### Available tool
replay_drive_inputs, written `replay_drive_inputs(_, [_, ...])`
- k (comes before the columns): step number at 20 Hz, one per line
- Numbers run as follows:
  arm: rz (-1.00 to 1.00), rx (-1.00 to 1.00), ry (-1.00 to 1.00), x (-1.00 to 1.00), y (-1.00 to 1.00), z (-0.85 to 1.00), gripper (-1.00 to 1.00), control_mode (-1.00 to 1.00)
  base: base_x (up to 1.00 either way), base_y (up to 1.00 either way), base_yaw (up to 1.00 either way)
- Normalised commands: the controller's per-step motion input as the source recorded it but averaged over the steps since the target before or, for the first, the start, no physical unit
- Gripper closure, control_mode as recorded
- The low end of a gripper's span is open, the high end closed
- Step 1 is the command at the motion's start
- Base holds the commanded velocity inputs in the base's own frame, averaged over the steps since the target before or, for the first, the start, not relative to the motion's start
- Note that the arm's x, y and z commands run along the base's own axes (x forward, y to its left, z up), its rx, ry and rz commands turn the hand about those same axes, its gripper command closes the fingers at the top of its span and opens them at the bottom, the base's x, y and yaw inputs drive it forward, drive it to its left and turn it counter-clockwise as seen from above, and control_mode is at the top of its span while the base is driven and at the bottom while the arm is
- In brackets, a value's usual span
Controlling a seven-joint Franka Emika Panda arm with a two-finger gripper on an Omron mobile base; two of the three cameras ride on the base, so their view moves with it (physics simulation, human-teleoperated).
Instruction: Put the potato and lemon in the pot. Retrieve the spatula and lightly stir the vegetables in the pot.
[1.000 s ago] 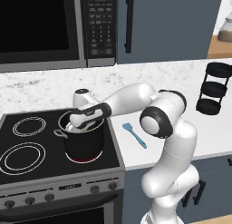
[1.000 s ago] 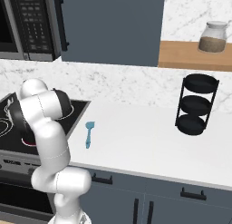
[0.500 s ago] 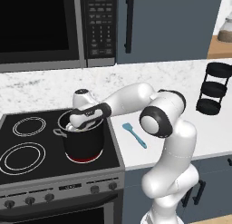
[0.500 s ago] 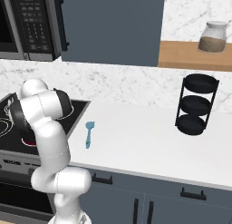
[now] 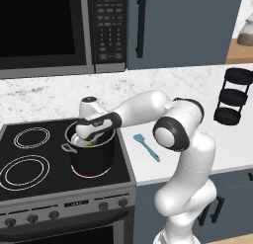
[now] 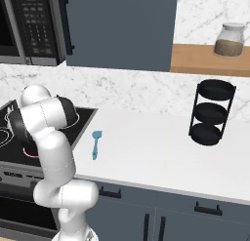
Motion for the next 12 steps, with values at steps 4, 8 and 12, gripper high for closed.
replay_drive_inputs(4, [0.00,0.04,-0.05,-0.02,0.00,0.25,-1.00,-1.00,0.00,0.00,0.00])
replay_drive_inputs(8, [0.00,0.12,-0.17,-0.01,0.00,0.52,-1.00,-1.00,0.00,0.00,0.00])
replay_drive_inputs(12, [0.00,0.12,-0.10,0.00,-0.09,0.69,-1.00,-1.00,0.00,0.00,0.00])
